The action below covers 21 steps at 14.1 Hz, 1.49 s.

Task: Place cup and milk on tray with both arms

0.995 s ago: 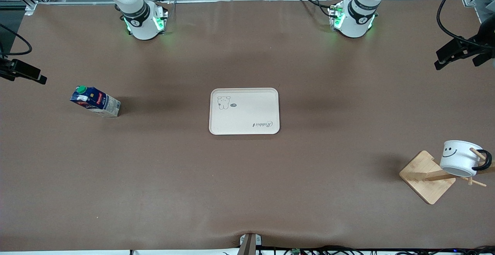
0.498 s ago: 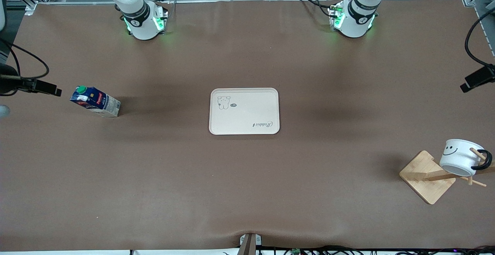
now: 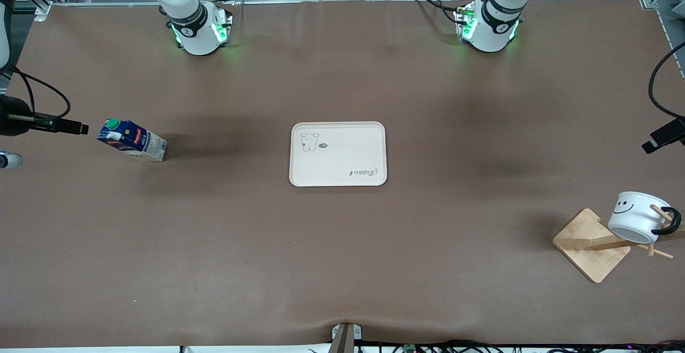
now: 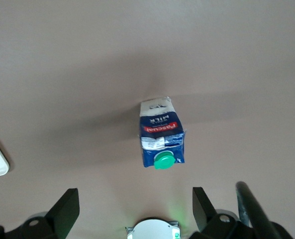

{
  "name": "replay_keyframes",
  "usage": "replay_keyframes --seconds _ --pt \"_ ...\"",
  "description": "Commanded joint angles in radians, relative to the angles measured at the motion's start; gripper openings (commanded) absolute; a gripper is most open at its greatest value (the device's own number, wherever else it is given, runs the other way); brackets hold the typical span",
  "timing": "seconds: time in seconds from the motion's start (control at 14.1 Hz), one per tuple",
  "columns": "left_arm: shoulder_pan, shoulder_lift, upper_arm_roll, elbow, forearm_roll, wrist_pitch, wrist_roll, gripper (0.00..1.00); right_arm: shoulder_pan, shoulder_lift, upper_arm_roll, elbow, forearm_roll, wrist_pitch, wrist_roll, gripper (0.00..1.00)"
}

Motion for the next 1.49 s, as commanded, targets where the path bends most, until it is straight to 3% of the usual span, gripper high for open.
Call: replay_keyframes --seconds 0.0,0.14,0.36,0.64,0.78,1.0,1.14,1.42 --pt "0.000 -0.044 -0.004 -0.114 -0.041 0.160 0.086 1.00 -0.016 -0.017 0.008 -0.071 0.007 0.070 -0.003 1.00" --pt "0.000 -0.032 -0.005 -0.152 -0.098 0.241 0.136 1.00 -0.014 -0.046 0.010 -0.161 0.007 0.122 -0.004 1.00" --pt "0.000 0.017 -0.005 -0.160 -0.188 0.317 0.253 1.00 -0.012 -0.136 0.010 -0.346 -0.001 0.302 -0.071 1.00" --pt "0.009 0.082 -0.005 -0.158 -0.283 0.389 0.397 1.00 -0.020 -0.181 0.010 -0.492 -0.002 0.416 -0.104 1.00" --pt "0.013 0.111 -0.005 -0.151 -0.343 0.409 0.451 0.96 -0.023 -0.210 0.007 -0.587 -0.004 0.513 -0.116 1.00" --pt "0.012 0.154 -0.005 -0.146 -0.379 0.487 0.552 0.90 -0.068 -0.207 0.007 -0.640 -0.018 0.588 -0.188 1.00" --pt "0.010 0.169 -0.008 -0.145 -0.411 0.496 0.566 0.77 -0.081 -0.207 0.007 -0.646 -0.018 0.604 -0.199 1.00" --pt "0.001 0.186 -0.011 -0.129 -0.411 0.496 0.581 0.26 -0.085 -0.209 0.008 -0.687 -0.013 0.611 -0.194 1.00"
